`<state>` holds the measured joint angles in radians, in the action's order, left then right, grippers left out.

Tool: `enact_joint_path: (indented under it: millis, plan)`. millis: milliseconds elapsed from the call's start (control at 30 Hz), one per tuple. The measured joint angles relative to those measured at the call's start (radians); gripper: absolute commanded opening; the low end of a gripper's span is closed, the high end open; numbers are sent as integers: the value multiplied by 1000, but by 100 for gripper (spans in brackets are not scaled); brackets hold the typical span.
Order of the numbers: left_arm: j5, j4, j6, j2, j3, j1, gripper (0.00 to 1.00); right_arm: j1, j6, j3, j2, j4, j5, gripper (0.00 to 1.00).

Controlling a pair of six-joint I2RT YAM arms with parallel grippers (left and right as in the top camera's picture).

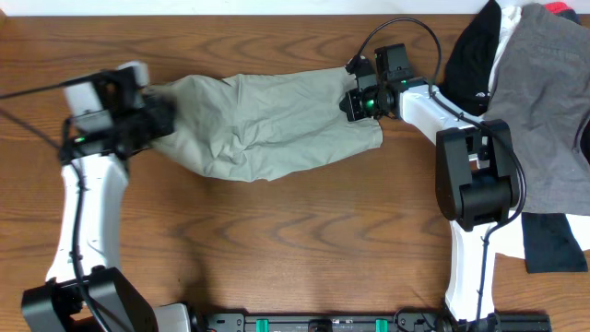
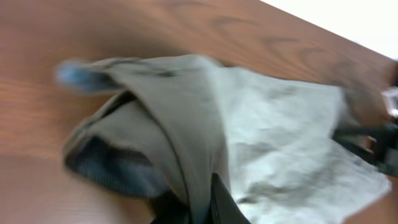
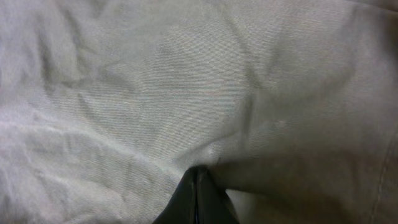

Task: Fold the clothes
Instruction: 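Fold the waistband end right toward the right gripper over the legs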

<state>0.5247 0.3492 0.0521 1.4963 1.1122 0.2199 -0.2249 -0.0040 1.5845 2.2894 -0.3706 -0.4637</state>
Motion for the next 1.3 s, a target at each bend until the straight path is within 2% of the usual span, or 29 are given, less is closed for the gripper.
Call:
enact_joint_path:
  millis: [333,600,767,933,1233,1300]
  plan:
    - [-32,-259,23,39,0,-377,6,0,12,0,0,-8,-7,1]
    - [-64,-436,30,277,0,-581,6,0,23,3,0,-16,-11,1]
    - [-71,-587,86,404,-2,-633,6,0,39,3,0,-17,-12,1]
    - [-80,-700,173,419,-4,-642,6,0,45,3,0,-17,-12,1]
    - [-85,-781,288,419,-3,-675,6,0,49,3,0,-16,-12,1]
    - [-87,-781,294,419,-3,-690,11,0,52,3,0,-16,-12,1]
